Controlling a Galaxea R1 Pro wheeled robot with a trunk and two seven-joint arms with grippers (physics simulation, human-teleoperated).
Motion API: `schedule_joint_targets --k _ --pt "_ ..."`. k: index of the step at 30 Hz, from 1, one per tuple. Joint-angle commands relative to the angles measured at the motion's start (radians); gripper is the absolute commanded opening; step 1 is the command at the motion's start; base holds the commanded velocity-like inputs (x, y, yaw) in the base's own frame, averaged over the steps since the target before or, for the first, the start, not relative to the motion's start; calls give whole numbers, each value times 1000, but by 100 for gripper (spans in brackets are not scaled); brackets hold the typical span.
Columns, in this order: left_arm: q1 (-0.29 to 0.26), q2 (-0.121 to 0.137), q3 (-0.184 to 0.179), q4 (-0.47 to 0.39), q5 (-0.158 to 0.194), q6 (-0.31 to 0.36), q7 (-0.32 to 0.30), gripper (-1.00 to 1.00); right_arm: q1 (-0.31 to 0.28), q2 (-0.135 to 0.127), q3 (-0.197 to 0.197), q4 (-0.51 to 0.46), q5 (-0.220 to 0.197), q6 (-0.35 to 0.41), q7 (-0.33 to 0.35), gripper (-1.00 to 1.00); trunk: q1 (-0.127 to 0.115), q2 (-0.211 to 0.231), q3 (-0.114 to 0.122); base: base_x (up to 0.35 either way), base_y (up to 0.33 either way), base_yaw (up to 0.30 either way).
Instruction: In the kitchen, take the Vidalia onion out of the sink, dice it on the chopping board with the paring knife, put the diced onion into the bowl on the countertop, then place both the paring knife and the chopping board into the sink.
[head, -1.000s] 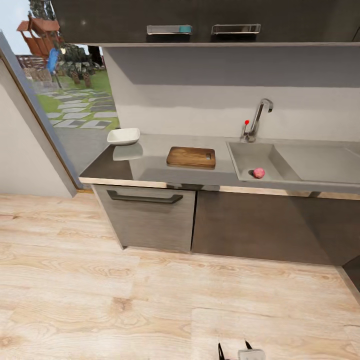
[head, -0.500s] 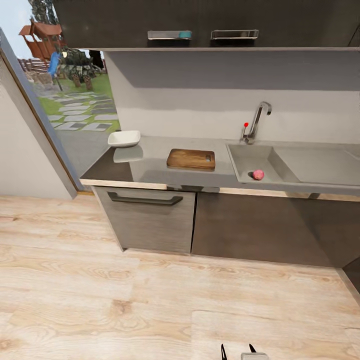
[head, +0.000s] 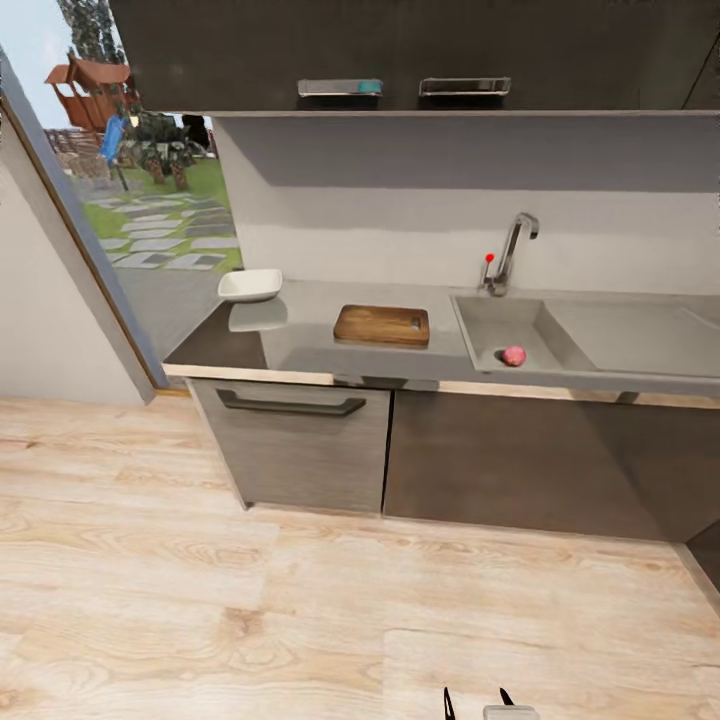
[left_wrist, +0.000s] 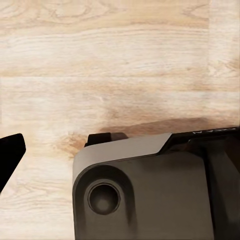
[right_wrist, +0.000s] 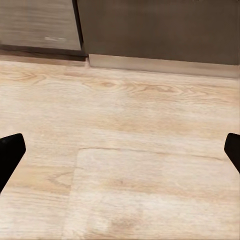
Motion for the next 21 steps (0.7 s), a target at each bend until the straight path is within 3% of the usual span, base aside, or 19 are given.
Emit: schedule_joint_targets --k 1,21 --pt "-1 0 -4 1 0 -3 2 100 -1 0 9 1 -6 -2 -5 100 0 0 1 0 0 0" --pt "-1 0 -4 1 0 -3 2 100 -1 0 9 1 -6 -2 -5 100 0 0 32 0 0 0"
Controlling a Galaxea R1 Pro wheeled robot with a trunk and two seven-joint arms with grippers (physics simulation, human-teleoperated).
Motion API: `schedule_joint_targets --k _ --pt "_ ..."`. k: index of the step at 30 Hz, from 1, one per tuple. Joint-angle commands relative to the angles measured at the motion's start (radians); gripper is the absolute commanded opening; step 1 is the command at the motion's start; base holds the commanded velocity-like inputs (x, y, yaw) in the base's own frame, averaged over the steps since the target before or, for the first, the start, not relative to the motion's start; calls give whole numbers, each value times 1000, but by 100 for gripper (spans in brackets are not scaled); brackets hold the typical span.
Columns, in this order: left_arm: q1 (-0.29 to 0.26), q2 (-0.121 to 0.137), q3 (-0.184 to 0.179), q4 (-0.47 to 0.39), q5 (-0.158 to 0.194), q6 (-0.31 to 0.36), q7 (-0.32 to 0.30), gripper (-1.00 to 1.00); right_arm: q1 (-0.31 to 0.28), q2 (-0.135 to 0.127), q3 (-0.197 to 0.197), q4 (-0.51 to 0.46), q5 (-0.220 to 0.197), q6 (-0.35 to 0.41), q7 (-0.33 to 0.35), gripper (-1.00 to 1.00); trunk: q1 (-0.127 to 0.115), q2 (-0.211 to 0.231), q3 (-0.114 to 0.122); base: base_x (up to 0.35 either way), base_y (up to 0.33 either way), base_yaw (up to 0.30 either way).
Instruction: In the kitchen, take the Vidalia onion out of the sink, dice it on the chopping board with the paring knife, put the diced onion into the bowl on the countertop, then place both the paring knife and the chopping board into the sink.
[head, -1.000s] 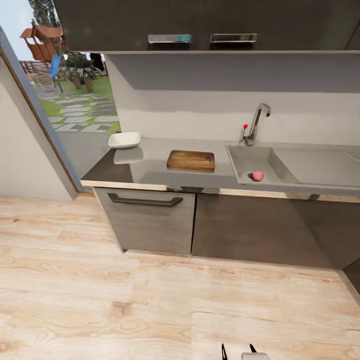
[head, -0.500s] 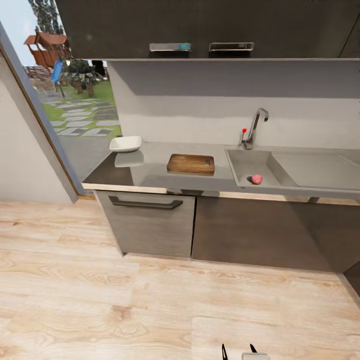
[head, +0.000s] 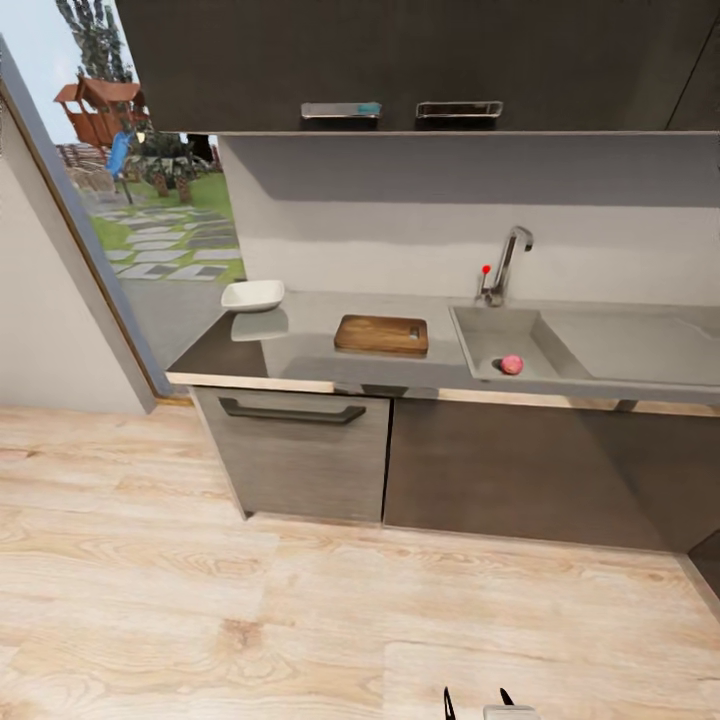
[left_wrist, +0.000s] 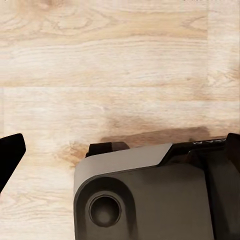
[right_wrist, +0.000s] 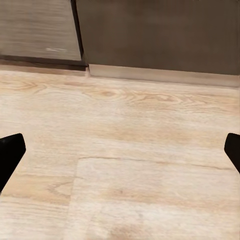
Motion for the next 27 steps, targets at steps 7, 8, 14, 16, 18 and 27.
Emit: schedule_joint_targets --k 7,8,14,16,18,27 --pt "-1 0 -4 1 0 -3 2 100 -1 0 9 1 -6 -2 -5 100 0 0 10 0 -3 0" --pt "-1 0 -4 1 0 -3 2 100 -1 0 9 1 -6 -2 -5 100 0 0 12 0 -51 0" --pt "-1 0 -5 2 -1 -3 2 100 -1 0 9 1 -6 -2 -5 100 0 0 21 0 -208 -2" --pt "-1 0 -5 2 -1 -3 2 100 -1 0 9 1 -6 -2 -5 100 0 0 24 0 -283 -37" --pt "-1 0 -5 2 -1 -3 2 100 -1 0 9 1 -6 -1 -5 100 0 0 27 0 -297 -54" --pt "-1 -1 -5 2 -2 -3 2 100 -1 0 9 1 -6 -1 -5 100 0 0 42 0 -311 -66"
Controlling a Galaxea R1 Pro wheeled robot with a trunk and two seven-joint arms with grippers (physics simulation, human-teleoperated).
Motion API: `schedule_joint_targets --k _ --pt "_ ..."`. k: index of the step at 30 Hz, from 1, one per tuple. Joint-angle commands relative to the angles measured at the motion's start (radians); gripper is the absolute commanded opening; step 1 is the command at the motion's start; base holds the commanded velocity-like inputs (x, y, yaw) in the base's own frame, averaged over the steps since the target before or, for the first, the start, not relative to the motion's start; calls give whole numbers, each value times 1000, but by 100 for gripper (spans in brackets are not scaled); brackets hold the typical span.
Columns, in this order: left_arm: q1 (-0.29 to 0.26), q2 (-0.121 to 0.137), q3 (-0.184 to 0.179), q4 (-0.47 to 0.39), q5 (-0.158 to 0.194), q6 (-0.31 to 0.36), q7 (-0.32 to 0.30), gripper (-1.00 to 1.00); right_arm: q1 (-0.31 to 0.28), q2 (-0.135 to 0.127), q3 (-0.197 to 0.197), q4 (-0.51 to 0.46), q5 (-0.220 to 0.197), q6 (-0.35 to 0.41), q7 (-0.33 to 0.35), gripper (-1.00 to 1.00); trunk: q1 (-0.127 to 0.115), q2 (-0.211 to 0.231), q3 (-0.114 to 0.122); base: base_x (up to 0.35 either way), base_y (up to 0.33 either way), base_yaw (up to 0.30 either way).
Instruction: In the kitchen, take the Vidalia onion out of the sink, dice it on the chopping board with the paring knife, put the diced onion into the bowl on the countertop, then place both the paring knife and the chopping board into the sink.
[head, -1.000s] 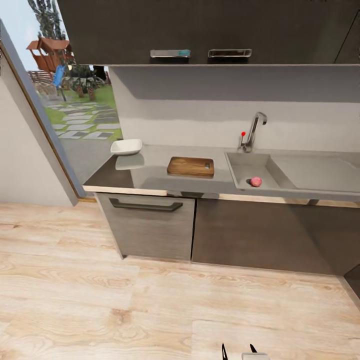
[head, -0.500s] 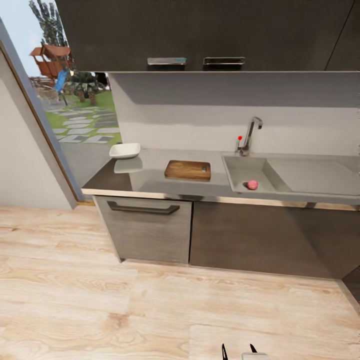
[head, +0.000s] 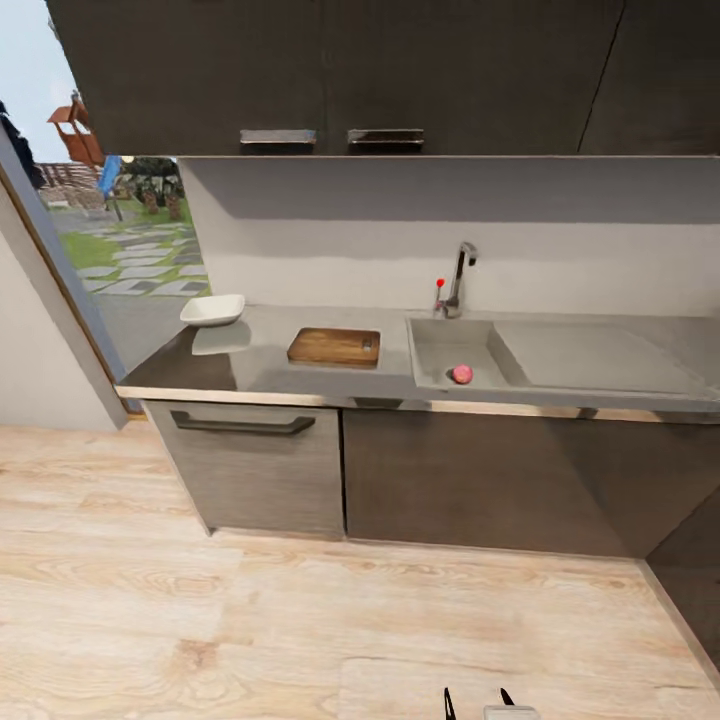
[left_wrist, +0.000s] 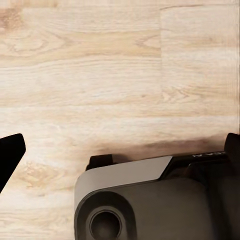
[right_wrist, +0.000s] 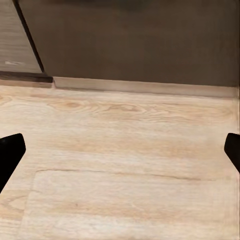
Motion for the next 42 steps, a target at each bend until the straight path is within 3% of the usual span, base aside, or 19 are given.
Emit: schedule_joint_targets --k 1,12,30,42 --pt "0 0 -3 0 0 -3 2 100 -1 0 9 0 -6 -2 -4 100 0 0 1 0 -315 -68" --pt "0 0 -3 0 -1 -3 2 100 -1 0 9 0 -6 -1 -4 100 0 0 18 59 -315 -69" --pt "0 1 -3 0 -2 -3 2 100 -1 2 9 0 -6 1 -4 100 0 0 21 158 -299 -10" --pt "0 0 -3 1 -2 -3 2 100 -1 2 9 0 -6 1 -4 100 0 0 35 183 -282 -169"
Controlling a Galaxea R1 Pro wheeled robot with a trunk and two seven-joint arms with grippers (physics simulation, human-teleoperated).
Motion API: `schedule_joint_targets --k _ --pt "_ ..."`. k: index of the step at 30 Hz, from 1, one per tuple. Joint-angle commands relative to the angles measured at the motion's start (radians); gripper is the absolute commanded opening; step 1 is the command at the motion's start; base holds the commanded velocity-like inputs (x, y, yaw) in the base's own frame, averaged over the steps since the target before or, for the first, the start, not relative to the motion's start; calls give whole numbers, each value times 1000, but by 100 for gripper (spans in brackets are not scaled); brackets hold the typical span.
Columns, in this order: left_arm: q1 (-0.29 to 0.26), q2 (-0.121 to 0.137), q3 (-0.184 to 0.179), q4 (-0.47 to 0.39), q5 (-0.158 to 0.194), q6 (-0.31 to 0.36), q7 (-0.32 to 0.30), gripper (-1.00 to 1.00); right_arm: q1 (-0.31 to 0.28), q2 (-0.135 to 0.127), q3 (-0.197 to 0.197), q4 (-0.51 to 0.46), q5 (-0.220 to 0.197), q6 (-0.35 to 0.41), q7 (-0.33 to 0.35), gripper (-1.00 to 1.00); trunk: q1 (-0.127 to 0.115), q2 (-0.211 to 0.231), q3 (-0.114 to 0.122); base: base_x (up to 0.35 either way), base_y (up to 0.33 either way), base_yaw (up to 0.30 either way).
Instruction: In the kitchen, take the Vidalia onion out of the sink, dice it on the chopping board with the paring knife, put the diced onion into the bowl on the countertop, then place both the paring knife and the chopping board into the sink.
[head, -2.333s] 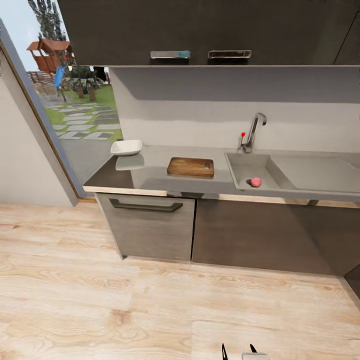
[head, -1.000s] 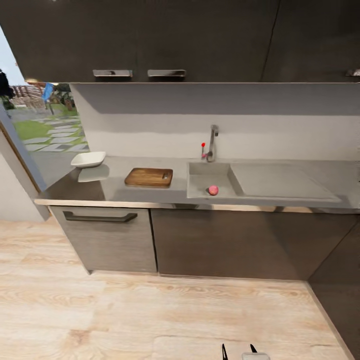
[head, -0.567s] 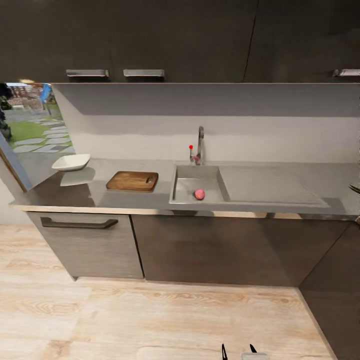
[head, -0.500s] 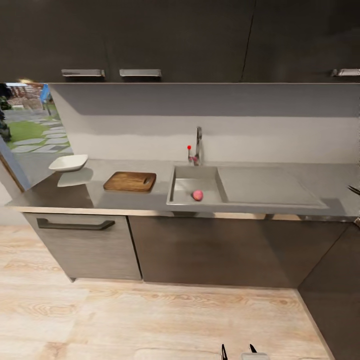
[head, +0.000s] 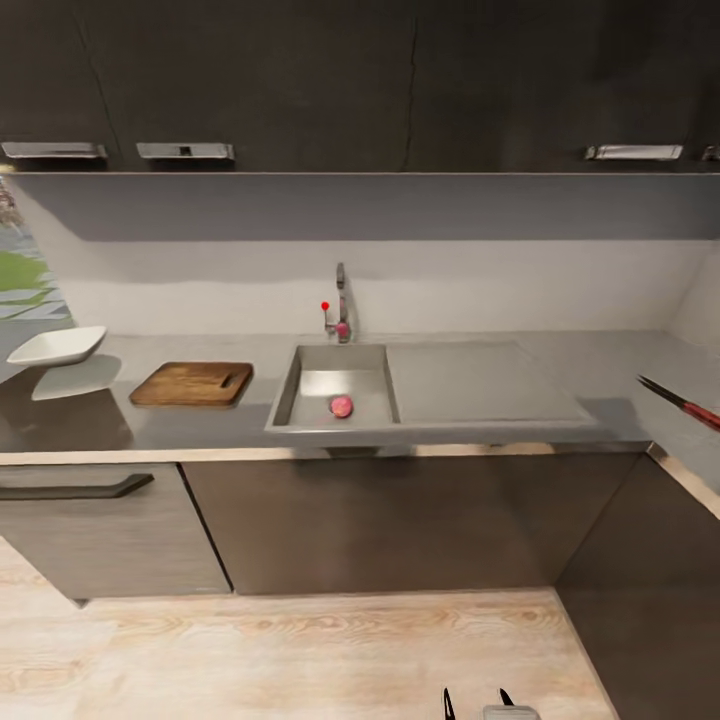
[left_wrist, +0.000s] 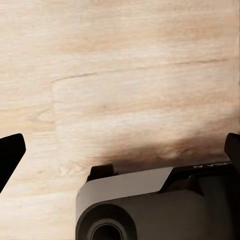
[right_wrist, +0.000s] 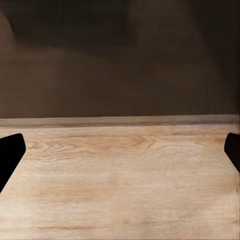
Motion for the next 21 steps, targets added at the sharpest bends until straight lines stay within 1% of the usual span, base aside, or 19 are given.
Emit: schedule_joint_targets --k 1,6,10,13,17,21 --pt "0 0 -3 1 0 -3 2 100 -1 0 9 1 -6 -1 -4 100 0 0 0 181 -282 -182" --pt "0 0 -3 1 0 -3 2 100 -1 0 9 1 -6 -2 -4 100 0 0 6 181 -282 -174" --pt "0 1 -3 0 0 -3 2 100 -1 0 9 1 -6 -1 -4 100 0 0 8 170 -251 -54" --pt "0 2 -3 1 0 -3 2 100 -1 0 9 1 -6 -1 -4 100 0 0 8 84 -110 -12" --pt "0 2 -4 1 0 -3 2 100 -1 0 9 1 -6 0 -4 100 0 0 8 -31 -26 -3" --pt "0 2 -4 0 0 -4 2 100 -1 0 9 1 -6 0 -4 100 0 0 8 -254 -5 -1"
